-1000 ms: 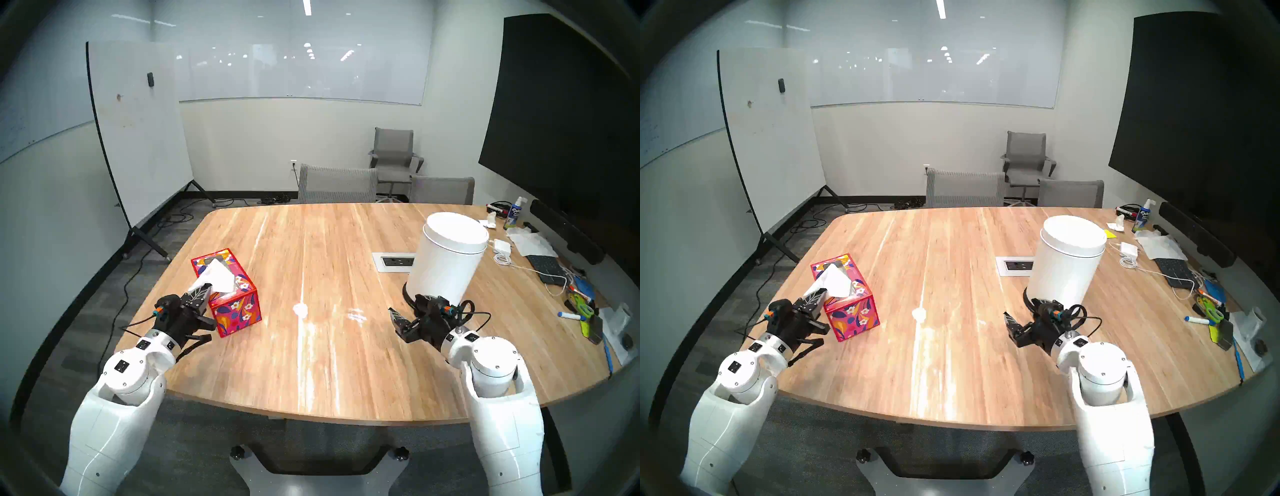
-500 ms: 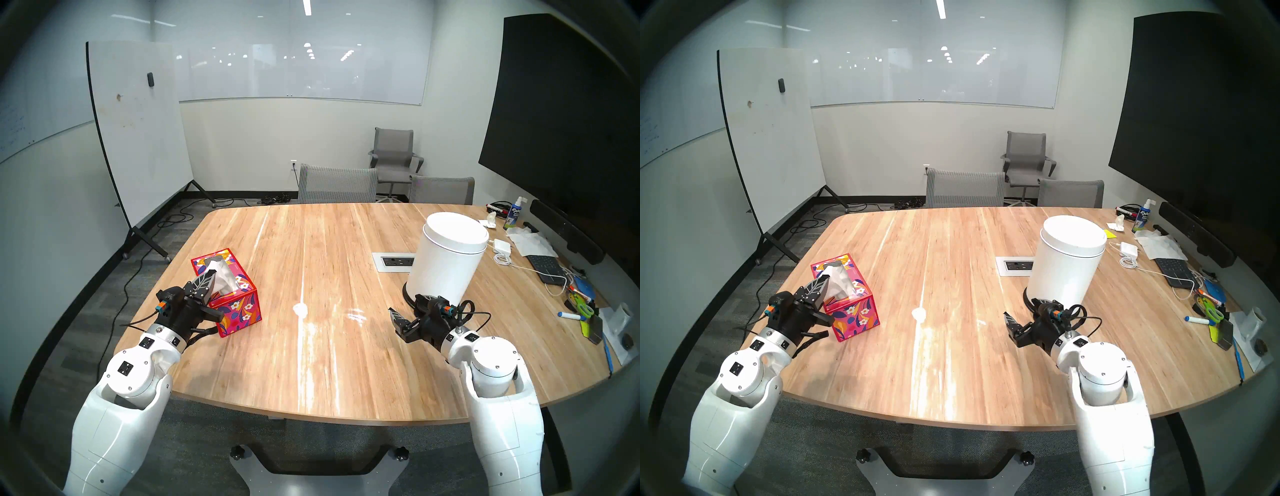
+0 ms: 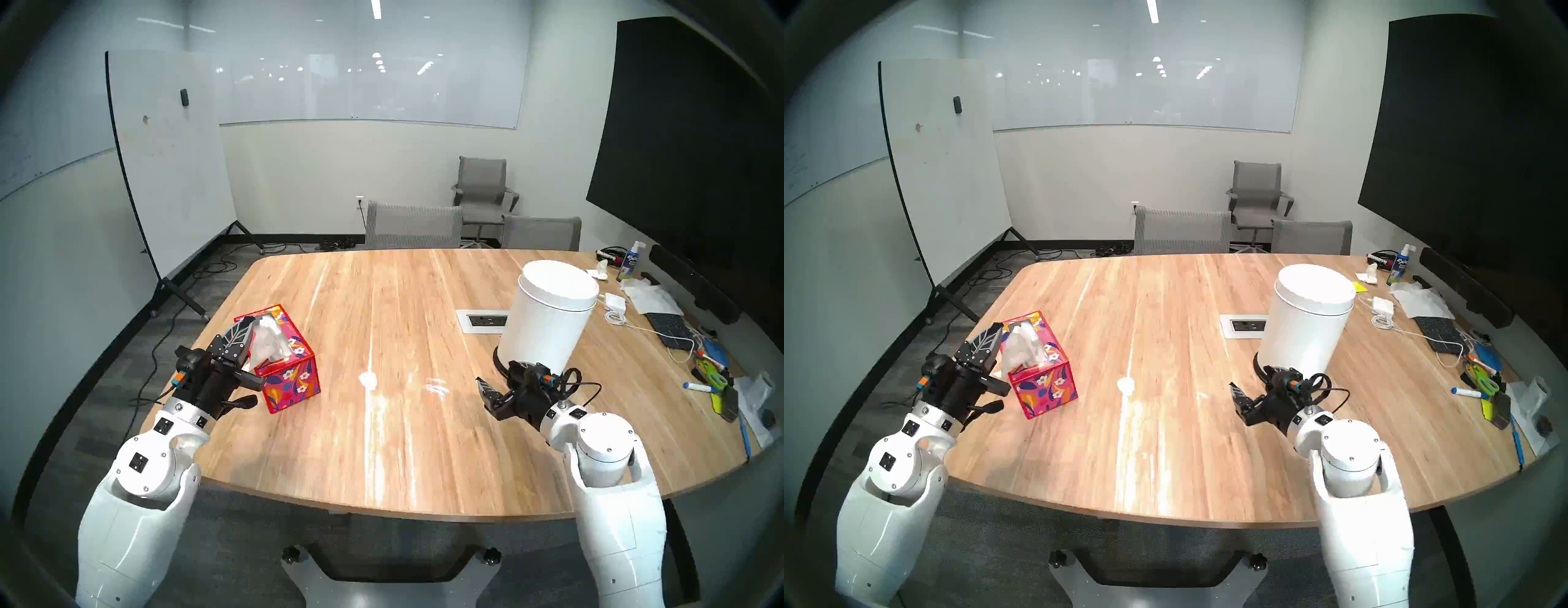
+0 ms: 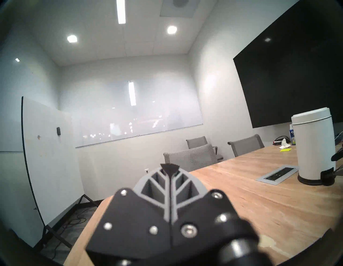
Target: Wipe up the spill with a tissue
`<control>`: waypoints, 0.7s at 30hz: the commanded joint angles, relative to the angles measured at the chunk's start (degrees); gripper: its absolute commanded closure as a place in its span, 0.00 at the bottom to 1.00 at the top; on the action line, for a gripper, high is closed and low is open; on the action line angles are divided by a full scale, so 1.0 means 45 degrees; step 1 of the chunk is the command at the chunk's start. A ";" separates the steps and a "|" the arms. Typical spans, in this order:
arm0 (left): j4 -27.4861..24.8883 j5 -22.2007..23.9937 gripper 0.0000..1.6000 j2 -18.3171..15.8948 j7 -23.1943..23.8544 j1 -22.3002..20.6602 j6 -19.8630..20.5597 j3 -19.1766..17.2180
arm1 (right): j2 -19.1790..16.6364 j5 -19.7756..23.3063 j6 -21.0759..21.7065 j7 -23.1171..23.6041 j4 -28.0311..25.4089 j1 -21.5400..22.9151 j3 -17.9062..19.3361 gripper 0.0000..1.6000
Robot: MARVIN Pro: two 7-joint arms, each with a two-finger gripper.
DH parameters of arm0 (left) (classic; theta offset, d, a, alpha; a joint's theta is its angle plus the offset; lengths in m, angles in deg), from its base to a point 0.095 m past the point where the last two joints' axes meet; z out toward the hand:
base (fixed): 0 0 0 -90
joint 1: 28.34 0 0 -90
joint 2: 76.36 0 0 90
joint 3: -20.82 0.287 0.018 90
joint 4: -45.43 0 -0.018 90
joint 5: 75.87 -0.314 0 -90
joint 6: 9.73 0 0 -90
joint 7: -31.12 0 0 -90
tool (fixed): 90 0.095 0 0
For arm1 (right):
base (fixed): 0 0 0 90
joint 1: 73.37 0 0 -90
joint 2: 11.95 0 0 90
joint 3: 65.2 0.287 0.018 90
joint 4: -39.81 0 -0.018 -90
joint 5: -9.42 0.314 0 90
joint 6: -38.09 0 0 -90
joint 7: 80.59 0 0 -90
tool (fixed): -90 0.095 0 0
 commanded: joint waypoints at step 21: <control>-0.0538 -0.0181 0.00 -0.0001 0.0427 0.1739 -0.0033 -0.0502 | -0.0024 -0.0001 -0.0015 0.0018 -0.0259 0.0088 -0.0015 0.00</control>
